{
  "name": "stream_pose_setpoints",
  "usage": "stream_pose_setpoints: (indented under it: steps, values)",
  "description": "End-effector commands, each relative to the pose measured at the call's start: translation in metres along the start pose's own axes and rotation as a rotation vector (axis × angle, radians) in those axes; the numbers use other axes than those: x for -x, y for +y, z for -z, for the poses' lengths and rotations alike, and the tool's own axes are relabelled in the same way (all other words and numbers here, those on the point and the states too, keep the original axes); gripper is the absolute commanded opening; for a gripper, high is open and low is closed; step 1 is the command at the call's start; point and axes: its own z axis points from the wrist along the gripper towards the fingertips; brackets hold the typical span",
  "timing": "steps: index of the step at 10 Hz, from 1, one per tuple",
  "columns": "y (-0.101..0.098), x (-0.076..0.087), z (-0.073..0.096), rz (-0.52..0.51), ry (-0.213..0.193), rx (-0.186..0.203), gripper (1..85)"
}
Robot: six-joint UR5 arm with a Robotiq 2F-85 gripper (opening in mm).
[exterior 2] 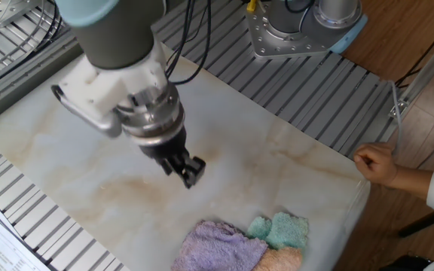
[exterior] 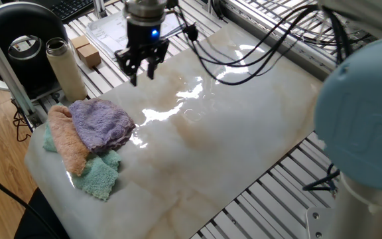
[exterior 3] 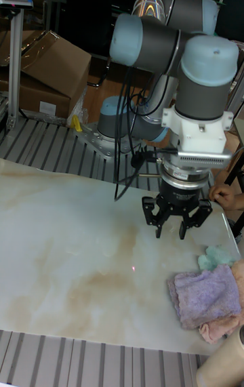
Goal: Clean the table with a cloth
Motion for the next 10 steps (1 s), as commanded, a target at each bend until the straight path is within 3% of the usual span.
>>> stream_pose_setpoints:
  steps: [1,3,4,5,6,7,10]
  values:
    - [0.027,0.025,-0.025,-0.048,-0.026,0.039,47.7]
    - [0.034,0.020,-0.025,-0.028,-0.004,0.065,46.3]
    - [0.029,0.016,-0.028,-0.025,-0.004,0.050,47.0]
    - [0.042,0.018,-0.041,-0.058,-0.019,0.060,49.7]
    - [0.056,0.023,-0.057,-0.087,-0.038,0.045,52.3]
    - [0.061,0.026,-0.062,-0.094,-0.040,0.030,53.7]
    - [0.072,0.021,-0.062,-0.045,-0.020,0.072,56.7]
